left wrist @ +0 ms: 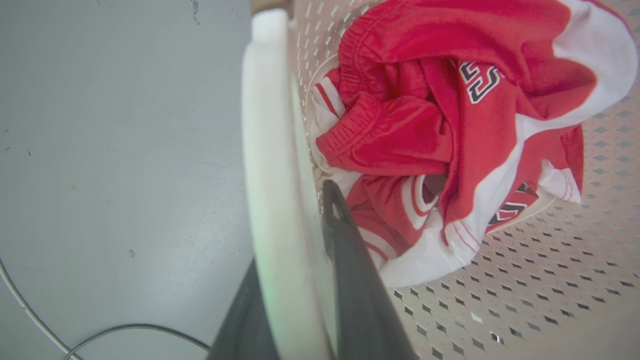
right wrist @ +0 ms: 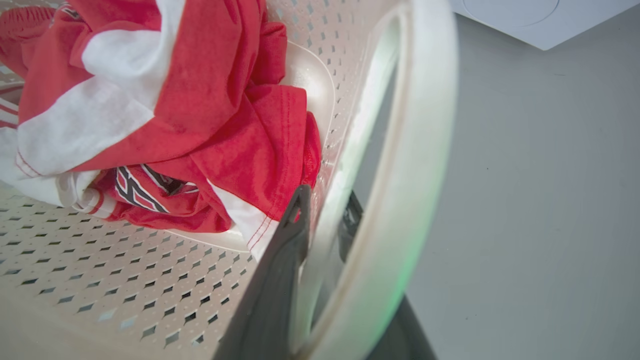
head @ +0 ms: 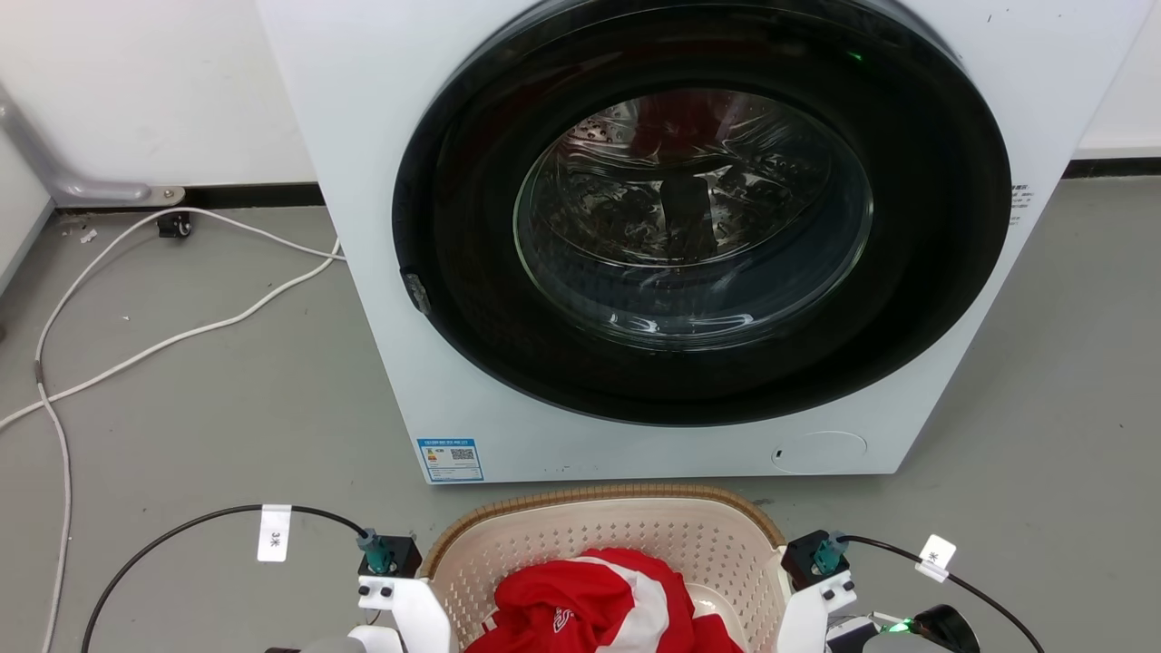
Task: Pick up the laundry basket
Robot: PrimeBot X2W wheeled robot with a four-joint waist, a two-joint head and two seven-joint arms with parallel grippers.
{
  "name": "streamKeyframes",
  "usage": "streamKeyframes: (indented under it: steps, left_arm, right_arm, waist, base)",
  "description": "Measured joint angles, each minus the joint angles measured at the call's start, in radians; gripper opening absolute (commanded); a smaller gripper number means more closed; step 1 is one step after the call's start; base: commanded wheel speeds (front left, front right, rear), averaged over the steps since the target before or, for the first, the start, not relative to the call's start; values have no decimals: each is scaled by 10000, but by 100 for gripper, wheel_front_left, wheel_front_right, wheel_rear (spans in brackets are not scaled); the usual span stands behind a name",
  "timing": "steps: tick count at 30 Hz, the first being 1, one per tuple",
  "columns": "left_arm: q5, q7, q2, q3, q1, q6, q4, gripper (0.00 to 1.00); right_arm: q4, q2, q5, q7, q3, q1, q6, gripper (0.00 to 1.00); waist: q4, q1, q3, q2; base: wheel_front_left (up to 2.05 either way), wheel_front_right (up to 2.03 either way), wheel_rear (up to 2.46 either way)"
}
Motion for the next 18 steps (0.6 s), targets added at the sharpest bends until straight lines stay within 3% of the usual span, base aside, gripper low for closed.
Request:
streamKeyframes:
  steps: [18]
  left_arm:
    - [-408,-54,42,-420,-22,-2,42,0]
  right_arm:
    - [17,21,169,-25,159,-1,0,0]
  waist:
    - [-18,0,-44,0]
  base:
    - [0,0,0]
